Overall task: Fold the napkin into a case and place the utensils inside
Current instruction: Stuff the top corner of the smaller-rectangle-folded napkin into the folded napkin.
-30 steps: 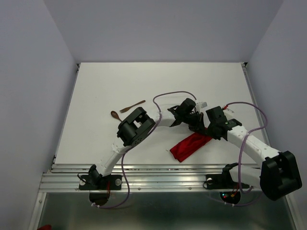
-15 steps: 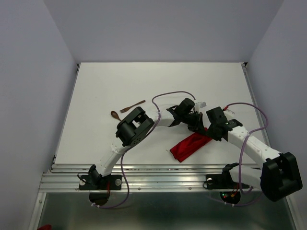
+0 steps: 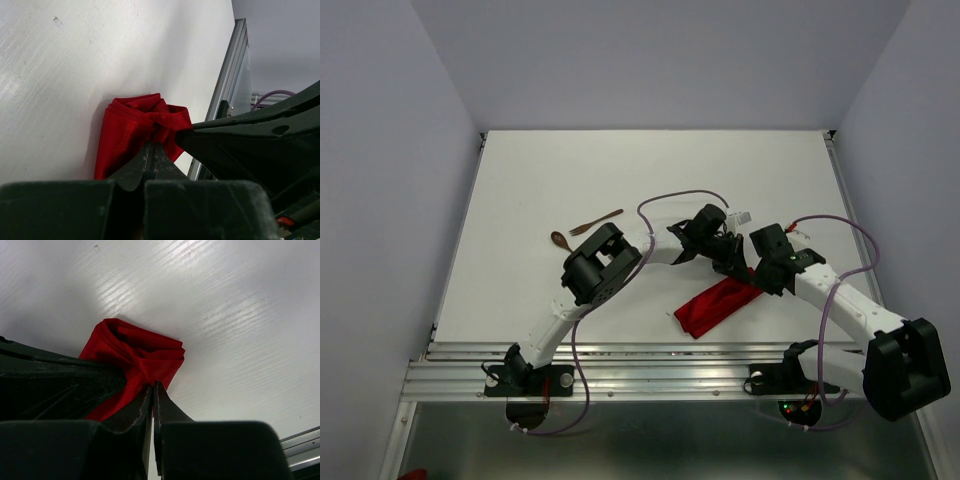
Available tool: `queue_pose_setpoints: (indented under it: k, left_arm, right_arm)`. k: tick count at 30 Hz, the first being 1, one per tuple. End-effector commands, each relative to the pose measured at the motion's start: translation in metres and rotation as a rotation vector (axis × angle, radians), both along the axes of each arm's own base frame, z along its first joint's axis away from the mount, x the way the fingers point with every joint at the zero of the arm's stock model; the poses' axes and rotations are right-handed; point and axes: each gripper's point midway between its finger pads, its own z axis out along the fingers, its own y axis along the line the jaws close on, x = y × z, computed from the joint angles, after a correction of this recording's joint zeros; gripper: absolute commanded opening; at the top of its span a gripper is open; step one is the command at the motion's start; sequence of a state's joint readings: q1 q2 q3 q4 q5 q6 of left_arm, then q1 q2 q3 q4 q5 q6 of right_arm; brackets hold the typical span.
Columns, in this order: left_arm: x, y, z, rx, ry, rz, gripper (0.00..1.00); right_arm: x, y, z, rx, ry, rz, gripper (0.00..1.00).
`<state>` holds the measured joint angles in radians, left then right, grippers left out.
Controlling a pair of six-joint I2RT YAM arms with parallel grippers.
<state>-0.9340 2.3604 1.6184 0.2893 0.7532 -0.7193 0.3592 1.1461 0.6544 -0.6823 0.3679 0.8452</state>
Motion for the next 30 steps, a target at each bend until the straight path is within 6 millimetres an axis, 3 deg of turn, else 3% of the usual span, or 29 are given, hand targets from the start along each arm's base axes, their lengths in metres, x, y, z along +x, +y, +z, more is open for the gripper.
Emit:
queue_pose_setpoints:
  k: [1,10,18,24,30]
  left_arm:
    - [0.001,-0.010,0.045,-0.111,-0.050,-0.028,0.00]
    - [-0.010,-0.014,0.053,-0.128,-0.057,-0.049,0.00]
    - [-0.012,-0.013,0.027,-0.102,-0.030,-0.044,0.00]
    - [-0.012,-0.014,0.016,-0.089,-0.014,-0.047,0.00]
    - [-0.013,-0.014,0.009,-0.081,-0.005,-0.054,0.00]
  right_arm:
    - [0.005,-0.004,0.011,-0.006,-0.036,-0.025,0.07]
    - [0.005,-0.005,0.015,-0.004,-0.048,-0.039,0.07]
    - [0.004,-0.002,0.015,0.007,-0.046,-0.026,0.09]
    - [0.003,-0.001,0.011,0.012,-0.039,-0.023,0.22]
    - [0.001,-0.001,0.006,0.013,-0.030,-0.024,0.24]
